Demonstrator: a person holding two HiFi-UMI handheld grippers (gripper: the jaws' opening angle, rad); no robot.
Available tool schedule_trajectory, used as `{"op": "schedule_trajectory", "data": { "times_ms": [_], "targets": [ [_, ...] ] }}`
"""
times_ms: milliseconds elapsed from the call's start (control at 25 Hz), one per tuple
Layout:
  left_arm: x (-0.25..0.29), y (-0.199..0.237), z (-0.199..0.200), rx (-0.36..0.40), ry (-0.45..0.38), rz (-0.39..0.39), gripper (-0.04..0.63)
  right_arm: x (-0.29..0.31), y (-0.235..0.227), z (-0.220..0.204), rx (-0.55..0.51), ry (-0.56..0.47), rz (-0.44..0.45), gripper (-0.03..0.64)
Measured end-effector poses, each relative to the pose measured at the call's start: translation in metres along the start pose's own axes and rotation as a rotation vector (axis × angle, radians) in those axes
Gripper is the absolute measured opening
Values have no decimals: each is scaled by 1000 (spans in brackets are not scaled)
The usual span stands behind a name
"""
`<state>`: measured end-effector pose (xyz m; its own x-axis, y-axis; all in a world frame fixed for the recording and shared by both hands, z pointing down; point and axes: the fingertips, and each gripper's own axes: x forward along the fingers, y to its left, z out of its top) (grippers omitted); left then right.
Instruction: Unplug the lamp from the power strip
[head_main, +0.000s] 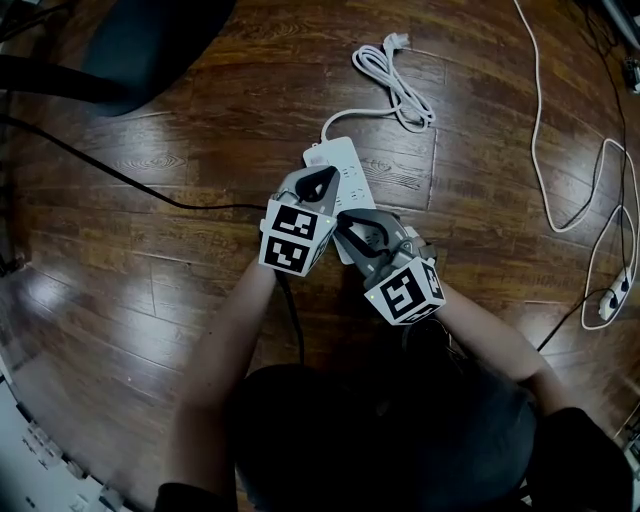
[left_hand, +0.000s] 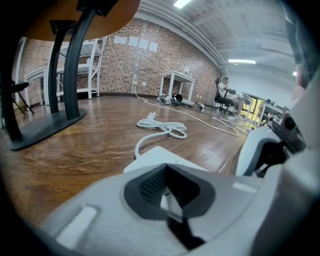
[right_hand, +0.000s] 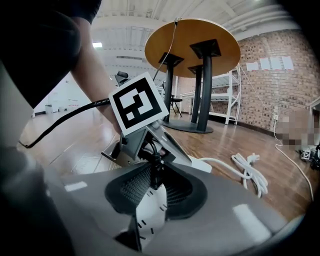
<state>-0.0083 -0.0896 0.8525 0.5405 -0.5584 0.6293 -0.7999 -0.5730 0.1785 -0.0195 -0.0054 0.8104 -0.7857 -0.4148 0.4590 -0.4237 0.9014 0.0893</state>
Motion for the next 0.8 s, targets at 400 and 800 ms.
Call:
{"op": "schedule_trajectory", "data": {
  "times_ms": [400,800],
  "targets": [
    [-22,11,61,14,-234,87,3,-12,-16,17,18,-36,-38,77],
    [-134,23,184,-47,-636,168,4,-24,-45,81,23,-169,-67,77]
  ]
}}
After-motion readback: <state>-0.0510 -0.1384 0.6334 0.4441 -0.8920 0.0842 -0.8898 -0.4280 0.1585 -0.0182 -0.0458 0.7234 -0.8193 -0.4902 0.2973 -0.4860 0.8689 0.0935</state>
